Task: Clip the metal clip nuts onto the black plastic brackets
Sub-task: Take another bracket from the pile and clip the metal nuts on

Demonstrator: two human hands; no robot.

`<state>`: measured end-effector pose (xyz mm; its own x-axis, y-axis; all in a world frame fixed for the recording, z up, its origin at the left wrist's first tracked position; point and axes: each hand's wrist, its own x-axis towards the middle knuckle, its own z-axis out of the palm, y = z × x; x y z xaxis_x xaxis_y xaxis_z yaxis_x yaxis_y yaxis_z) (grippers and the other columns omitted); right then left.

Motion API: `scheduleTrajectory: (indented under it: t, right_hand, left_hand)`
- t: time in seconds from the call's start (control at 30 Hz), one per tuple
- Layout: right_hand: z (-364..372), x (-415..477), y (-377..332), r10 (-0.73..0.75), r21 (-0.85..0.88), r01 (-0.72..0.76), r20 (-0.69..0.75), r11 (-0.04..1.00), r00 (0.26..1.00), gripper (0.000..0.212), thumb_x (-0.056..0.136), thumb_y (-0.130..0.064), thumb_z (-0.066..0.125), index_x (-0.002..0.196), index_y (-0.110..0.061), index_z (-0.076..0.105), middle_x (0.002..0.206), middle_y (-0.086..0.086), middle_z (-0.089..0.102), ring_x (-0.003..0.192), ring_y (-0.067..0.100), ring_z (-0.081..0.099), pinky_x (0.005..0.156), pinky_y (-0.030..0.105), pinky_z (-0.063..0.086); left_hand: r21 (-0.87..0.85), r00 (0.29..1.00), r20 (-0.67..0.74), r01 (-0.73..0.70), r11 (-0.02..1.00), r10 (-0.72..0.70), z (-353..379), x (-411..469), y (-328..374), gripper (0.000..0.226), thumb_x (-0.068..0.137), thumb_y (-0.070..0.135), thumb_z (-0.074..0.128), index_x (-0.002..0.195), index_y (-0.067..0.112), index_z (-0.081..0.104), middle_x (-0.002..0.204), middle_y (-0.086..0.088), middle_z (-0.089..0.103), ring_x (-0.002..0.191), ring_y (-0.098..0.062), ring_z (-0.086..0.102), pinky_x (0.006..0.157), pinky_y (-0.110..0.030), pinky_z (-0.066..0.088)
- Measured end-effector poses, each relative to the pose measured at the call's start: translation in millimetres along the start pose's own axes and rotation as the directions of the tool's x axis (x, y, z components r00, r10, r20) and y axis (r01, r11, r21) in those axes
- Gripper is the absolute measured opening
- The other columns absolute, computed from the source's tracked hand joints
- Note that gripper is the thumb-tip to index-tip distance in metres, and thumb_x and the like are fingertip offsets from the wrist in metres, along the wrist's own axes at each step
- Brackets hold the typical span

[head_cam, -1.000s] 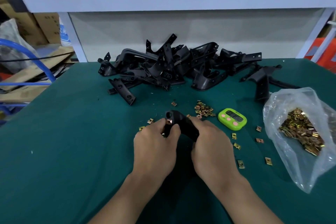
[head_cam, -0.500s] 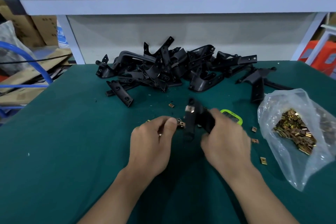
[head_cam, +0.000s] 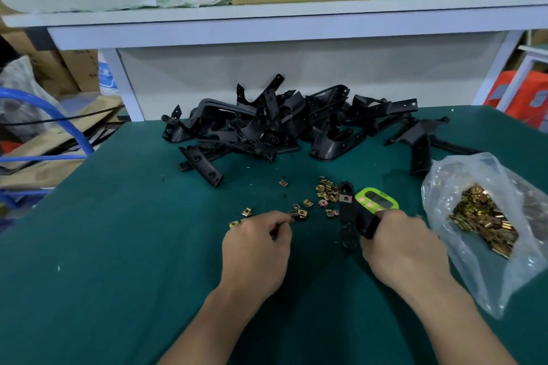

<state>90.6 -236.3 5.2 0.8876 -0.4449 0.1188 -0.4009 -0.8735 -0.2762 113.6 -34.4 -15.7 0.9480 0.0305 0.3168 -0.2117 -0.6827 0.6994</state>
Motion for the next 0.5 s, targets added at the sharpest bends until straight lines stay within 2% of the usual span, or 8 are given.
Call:
scheduleTrajectory:
  t: [0.07, 0.13, 0.2, 0.27, 0.37, 0.5]
  right_hand:
    - [-7.4, 1.0, 3.4, 0.018, 0.001, -0.018, -0.033, 1.000, 0.999, 0.030, 0.086, -0.045, 0.068, 0.104, -0.021, 0.066, 0.088, 0.008, 0.066, 0.084, 0.037, 0.064, 0.066, 0.035, 0.039]
    - [-18.5, 2.1, 10.1, 0.046, 0.021, -0.046, -0.009, 0.999, 0.999, 0.034, 0.085, -0.052, 0.068, 0.099, -0.021, 0.065, 0.074, 0.003, 0.055, 0.076, 0.035, 0.056, 0.065, 0.035, 0.040]
    - [-30.1, 1.7, 16.2, 0.047, -0.009, -0.046, 0.129, 0.999, 0.991, 0.043, 0.081, -0.060, 0.071, 0.094, -0.020, 0.061, 0.071, -0.001, 0.048, 0.077, 0.033, 0.054, 0.066, 0.035, 0.044]
    - [-37.3, -1.0, 17.6, 0.014, -0.138, 0.022, 0.254, 0.990, 0.967, 0.047, 0.076, -0.064, 0.073, 0.095, -0.023, 0.060, 0.081, 0.001, 0.055, 0.084, 0.029, 0.058, 0.068, 0.032, 0.044]
    - [-35.6, -2.5, 11.1, -0.045, -0.211, 0.117, 0.316, 0.970, 0.948, 0.038, 0.079, -0.055, 0.073, 0.094, -0.024, 0.054, 0.084, 0.000, 0.051, 0.089, 0.027, 0.060, 0.069, 0.029, 0.043]
    - [-24.7, -0.6, 0.9, -0.102, -0.110, 0.146, 0.330, 0.983, 0.938, 0.032, 0.082, -0.038, 0.069, 0.077, -0.020, 0.044, 0.075, -0.001, 0.043, 0.088, 0.033, 0.061, 0.070, 0.031, 0.045]
  left_hand:
    - [0.005, 1.000, -0.005, 0.000, 1.000, 0.000, -0.5, 0.5, -1.2, 0.018, 0.092, 0.023, 0.068, 0.095, 0.036, 0.080, 0.084, 0.027, 0.074, 0.081, 0.005, 0.066, 0.069, -0.006, 0.044]
    - [0.001, 1.000, 0.000, 0.012, 1.000, -0.012, -1.4, 0.9, -2.1, 0.018, 0.092, 0.024, 0.067, 0.096, 0.036, 0.080, 0.084, 0.027, 0.074, 0.077, 0.006, 0.065, 0.066, -0.004, 0.042]
    - [-0.016, 1.000, 0.010, 0.016, 1.000, -0.016, -0.8, 1.4, -1.9, 0.018, 0.093, 0.024, 0.068, 0.096, 0.037, 0.080, 0.084, 0.027, 0.074, 0.076, 0.007, 0.065, 0.069, -0.010, 0.048]
    - [-0.029, 1.000, 0.012, 0.017, 0.999, -0.017, 0.1, 1.5, -1.3, 0.018, 0.093, 0.024, 0.068, 0.095, 0.037, 0.080, 0.084, 0.029, 0.074, 0.081, 0.007, 0.066, 0.076, -0.015, 0.052]
    - [-0.040, 1.000, 0.007, 0.001, 0.999, -0.001, 2.0, 1.7, -1.8, 0.017, 0.092, 0.024, 0.068, 0.094, 0.036, 0.080, 0.084, 0.028, 0.074, 0.076, 0.005, 0.066, 0.073, -0.017, 0.054]
    - [-0.032, 0.999, 0.015, -0.031, 0.999, 0.032, 5.7, 2.8, -0.1, 0.018, 0.091, 0.022, 0.069, 0.096, 0.034, 0.081, 0.086, 0.027, 0.075, 0.082, 0.006, 0.067, 0.070, -0.008, 0.049]
